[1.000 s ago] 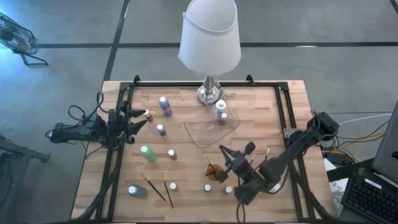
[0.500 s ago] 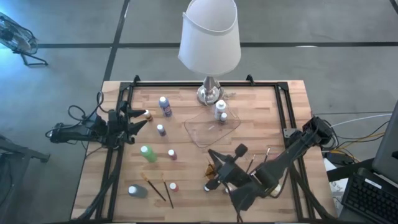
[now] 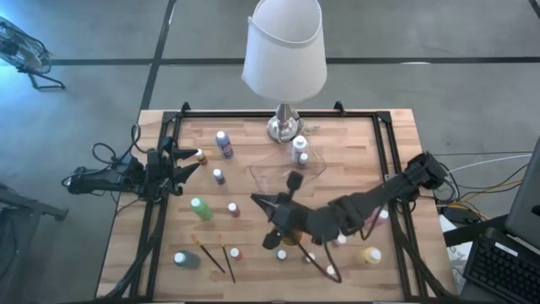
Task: Pick & Place Paint Supplies
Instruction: Put the black paint brush into the yellow cup
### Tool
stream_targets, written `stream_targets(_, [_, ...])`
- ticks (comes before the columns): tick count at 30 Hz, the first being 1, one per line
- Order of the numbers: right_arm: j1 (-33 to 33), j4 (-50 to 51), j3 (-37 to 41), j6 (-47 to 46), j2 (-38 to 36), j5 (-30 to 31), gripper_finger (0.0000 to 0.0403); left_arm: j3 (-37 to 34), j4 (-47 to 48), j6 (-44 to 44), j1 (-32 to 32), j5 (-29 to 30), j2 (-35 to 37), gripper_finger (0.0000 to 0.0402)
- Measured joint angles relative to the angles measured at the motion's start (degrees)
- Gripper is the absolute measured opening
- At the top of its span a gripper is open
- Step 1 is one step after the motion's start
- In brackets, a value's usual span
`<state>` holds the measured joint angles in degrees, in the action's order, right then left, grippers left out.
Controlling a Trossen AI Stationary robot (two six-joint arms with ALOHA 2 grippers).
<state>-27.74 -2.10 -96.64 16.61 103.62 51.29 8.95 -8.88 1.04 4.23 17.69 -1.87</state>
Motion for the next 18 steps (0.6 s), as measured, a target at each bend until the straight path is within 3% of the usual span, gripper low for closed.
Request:
stream_targets(9, [2.5,-7.5,3.4,4.8,-0.5,-14.2,0.0008,0.0,0.0,0.0,0.0,0.0,0.0,0.0218])
stream_targets(18, [9.3,-9.9,16.1,-2.9,-9.1,-25.2,0.0008,0.0,0.0,0.0,0.0,0.0,0.0,0.0218])
